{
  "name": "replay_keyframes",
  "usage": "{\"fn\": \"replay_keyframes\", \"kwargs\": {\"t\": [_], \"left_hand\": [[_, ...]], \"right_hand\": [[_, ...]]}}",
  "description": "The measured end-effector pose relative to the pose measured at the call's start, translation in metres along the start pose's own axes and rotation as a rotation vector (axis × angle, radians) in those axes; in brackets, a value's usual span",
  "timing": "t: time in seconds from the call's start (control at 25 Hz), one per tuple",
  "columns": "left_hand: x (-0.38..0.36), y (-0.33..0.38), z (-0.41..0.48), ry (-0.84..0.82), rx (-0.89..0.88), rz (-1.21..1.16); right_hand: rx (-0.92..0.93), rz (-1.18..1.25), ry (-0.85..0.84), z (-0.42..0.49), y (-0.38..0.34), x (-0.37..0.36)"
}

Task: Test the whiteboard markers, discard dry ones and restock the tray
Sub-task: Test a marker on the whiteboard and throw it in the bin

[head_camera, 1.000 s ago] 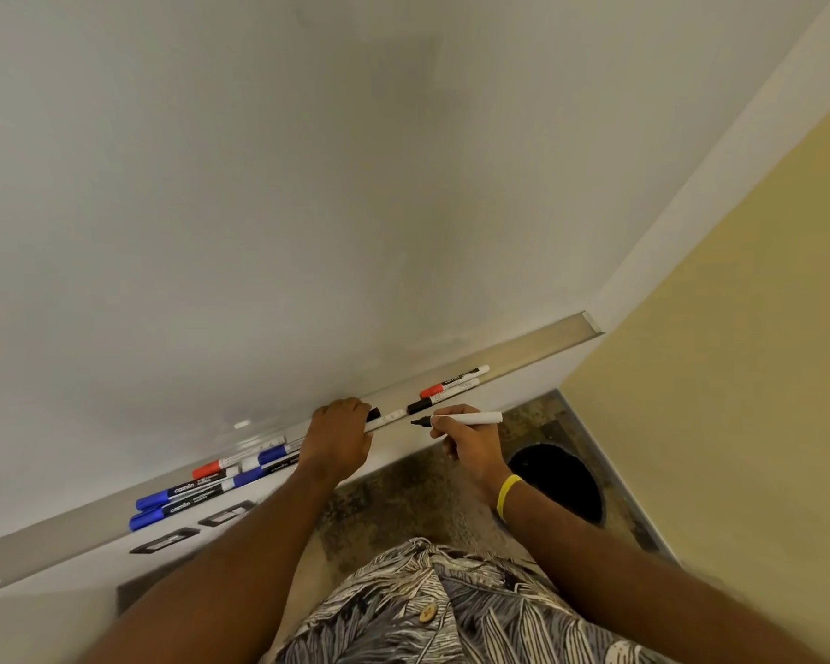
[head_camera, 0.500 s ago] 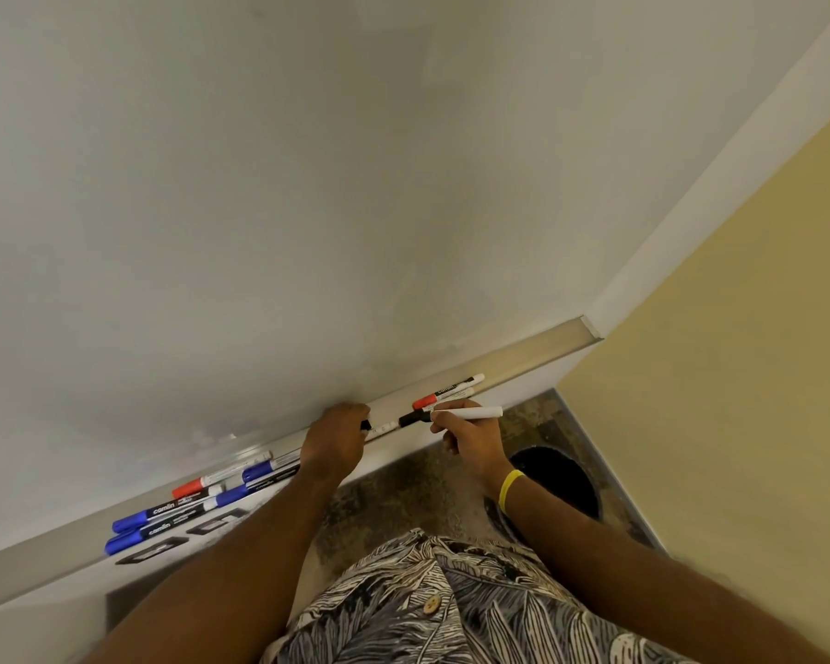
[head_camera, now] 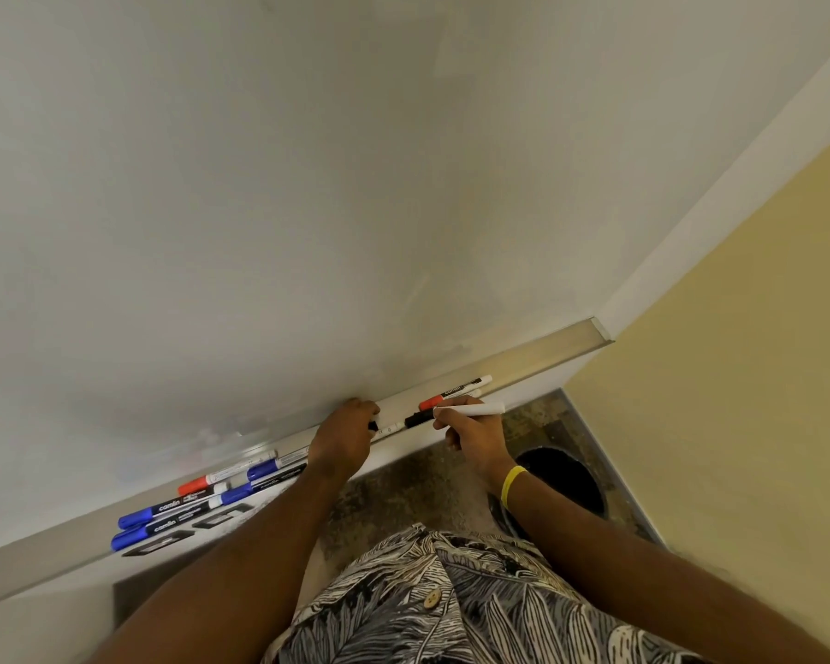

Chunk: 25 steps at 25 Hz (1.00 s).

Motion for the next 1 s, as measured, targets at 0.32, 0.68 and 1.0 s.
{"fn": "replay_keyframes", "kwargs": {"t": [0.32, 0.68, 1.0], "left_hand": [[0.015, 0.008, -0.025, 0.032, 0.017, -0.548], [0.033, 0.012, -0.055, 0.038, -0.065, -0.462], [0.050, 0.031, -0.080, 0.111, -0.039, -0.670]], "right_hand": [[0.008, 0.008, 0.007, -0.005, -0.003, -0.003], [0.005, 0.000, -0.066, -0.036, 0.003, -0.018], [-0.011, 0.110, -0.061, -0.059, -0.001, -0.023]]}}
Point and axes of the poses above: each hand's wrist, its own z-axis towards the middle knuckle, its own x-axis out of the back of the hand, y = z × x, the point moved 1 cm from there along z, towards the middle knuckle, and after that the axes turned 7 degrees about z, right-handed, at the moved point
